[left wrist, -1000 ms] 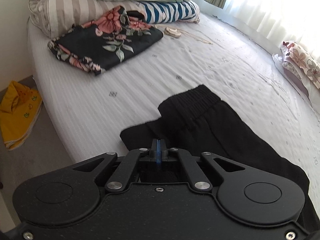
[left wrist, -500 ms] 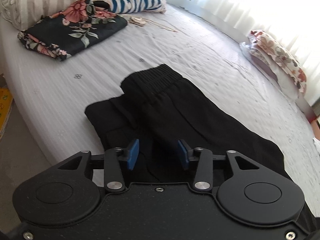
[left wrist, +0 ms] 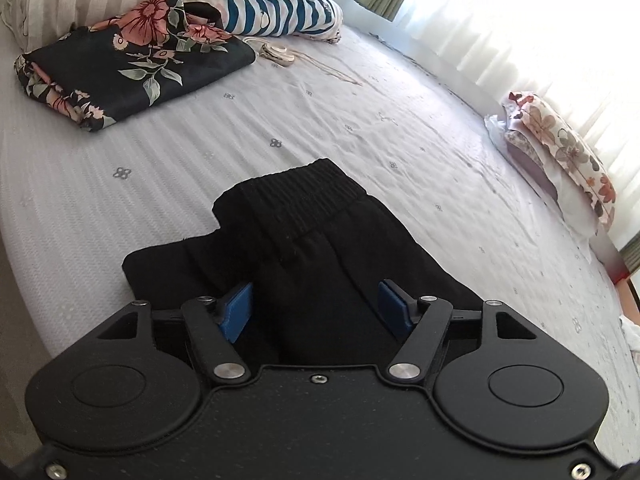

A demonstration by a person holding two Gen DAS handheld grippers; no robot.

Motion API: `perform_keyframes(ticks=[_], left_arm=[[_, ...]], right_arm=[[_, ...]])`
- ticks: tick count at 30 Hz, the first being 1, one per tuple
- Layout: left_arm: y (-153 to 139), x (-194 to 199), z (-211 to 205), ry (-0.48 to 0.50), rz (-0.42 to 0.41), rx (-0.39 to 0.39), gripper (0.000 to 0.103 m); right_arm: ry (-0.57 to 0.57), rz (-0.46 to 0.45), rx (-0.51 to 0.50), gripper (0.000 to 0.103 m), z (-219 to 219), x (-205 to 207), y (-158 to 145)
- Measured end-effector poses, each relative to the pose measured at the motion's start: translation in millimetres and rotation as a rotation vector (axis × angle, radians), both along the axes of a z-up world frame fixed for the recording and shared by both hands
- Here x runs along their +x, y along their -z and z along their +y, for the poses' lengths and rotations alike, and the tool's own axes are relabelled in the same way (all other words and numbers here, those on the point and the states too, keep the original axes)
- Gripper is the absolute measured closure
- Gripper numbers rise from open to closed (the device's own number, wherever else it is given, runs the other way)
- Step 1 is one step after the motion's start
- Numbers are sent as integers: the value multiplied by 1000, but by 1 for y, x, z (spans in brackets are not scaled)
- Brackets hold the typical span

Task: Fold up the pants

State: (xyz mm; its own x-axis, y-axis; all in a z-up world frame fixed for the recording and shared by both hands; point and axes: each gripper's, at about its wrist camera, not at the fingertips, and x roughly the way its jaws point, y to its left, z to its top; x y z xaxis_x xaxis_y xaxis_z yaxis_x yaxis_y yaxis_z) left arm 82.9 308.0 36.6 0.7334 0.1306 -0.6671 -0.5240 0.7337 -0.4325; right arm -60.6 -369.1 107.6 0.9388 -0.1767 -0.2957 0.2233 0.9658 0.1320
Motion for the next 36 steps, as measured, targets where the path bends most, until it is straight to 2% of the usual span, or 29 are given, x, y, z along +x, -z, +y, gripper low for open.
perform_keyframes(ticks=[3,7,11,18,19,21,23,24,26,27,28,30,32,34,36], left_arm=[[-3,-1,-6,14,8,20,37],[-4,-15,-12,58,7,59,37],[0,-25,-5,63,-3,56,37],[-7,-58,-10,53,-8,70,37],[-10,-66,-14,50,-22,85,37],[-12,-83,-24,-1,-33,165,37],[-11,-93,-30,-67,-32,264,32],[-8,-95,-31,-101,-32,297,26],[1,-90,-24,-128,1,285,23],[8,-82,-17,-123,21,245,26],[13,-76,-9,-119,32,203,46],[18,-69,0,-109,33,189,90],[8,-67,-4,-115,23,254,93],[1,-65,-16,-93,34,381,92],[6,-61,-20,-84,90,415,88]], right_arm=[[-129,18,12,12,36,5,0],[-303,74,-55,11,94,11,11],[-456,100,-136,4,149,14,26],[-529,128,-245,4,219,33,55],[-531,132,-255,4,226,36,59],[-529,143,-281,4,235,44,65],[-531,151,-310,4,244,51,71],[-533,155,-328,4,249,53,74],[-539,162,-360,4,256,57,79],[-544,168,-375,4,260,58,82],[-549,173,-384,4,263,59,84],[-558,182,-387,4,267,61,86],[-563,188,-386,4,271,61,87],[-559,192,-387,4,272,62,89],[-553,201,-382,4,273,64,92]])
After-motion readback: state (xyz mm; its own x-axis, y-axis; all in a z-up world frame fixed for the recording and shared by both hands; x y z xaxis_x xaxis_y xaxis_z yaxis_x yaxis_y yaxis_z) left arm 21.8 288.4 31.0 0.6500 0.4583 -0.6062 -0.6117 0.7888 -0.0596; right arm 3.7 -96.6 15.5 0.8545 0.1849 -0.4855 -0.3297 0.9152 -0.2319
